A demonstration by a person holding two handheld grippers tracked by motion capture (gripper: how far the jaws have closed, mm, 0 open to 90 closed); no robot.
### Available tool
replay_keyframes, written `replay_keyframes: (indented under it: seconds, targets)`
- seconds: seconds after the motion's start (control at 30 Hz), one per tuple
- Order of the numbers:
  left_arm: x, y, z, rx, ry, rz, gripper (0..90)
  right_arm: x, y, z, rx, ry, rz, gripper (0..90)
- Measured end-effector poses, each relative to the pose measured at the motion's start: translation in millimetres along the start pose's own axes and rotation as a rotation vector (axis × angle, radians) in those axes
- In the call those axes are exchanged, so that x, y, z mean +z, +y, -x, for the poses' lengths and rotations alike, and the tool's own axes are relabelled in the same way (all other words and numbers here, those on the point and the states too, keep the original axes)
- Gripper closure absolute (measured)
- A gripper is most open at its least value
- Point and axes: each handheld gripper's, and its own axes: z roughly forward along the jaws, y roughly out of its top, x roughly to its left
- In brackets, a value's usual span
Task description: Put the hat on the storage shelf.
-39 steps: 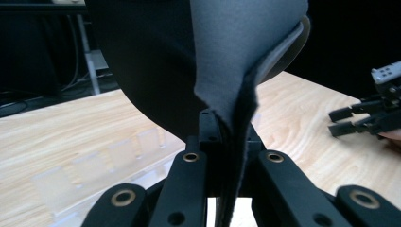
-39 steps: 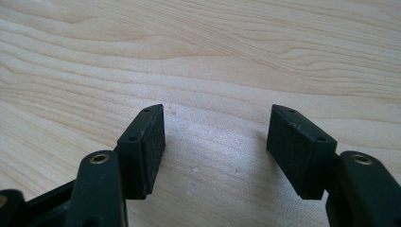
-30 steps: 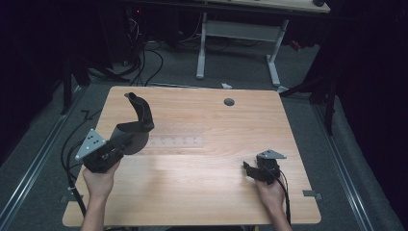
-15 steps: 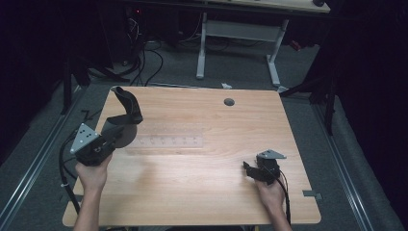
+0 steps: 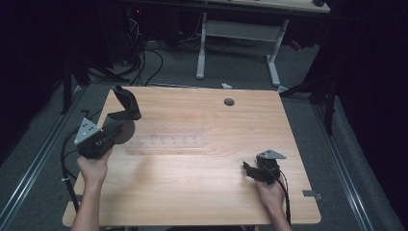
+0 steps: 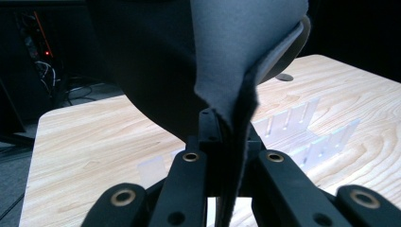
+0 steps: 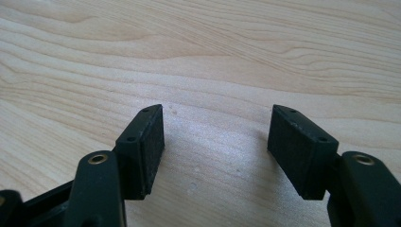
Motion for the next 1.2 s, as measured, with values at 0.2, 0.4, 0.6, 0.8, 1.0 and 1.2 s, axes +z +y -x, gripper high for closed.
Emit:
replay_keyframes:
  seconds: [0.2, 0.4, 0.6, 0.8, 1.0, 1.2]
  targets:
    - [6.4, -3.7, -4.8, 0.020, 0.020, -0.008, 85.9, 0.0, 0.0, -0.1, 0.000, 0.000, 0.000, 37.2]
    - [12.0, -7.4, -9.7, 0.035, 0.033, -0.015, 85.9, 0.0, -0.1, -0.2, 0.000, -0.001, 0.000, 37.2]
    - [15.1, -11.9, -12.7, 0.050, 0.046, -0.018, 85.9, 0.0, -0.1, -0.3, 0.001, -0.002, 0.000, 37.2]
    - [19.0, -15.2, -15.3, 0.051, 0.059, -0.012, 85.9, 0.0, -0.1, -0.3, 0.001, -0.001, 0.001, 37.2]
    - [22.4, -20.5, -15.1, 0.069, 0.067, -0.015, 85.8, 0.0, -0.1, -0.3, 0.000, -0.002, 0.001, 37.2]
    - [24.4, -28.5, -18.0, 0.065, 0.083, -0.014, 85.9, 0.0, -0.1, -0.3, 0.001, -0.002, 0.001, 37.2]
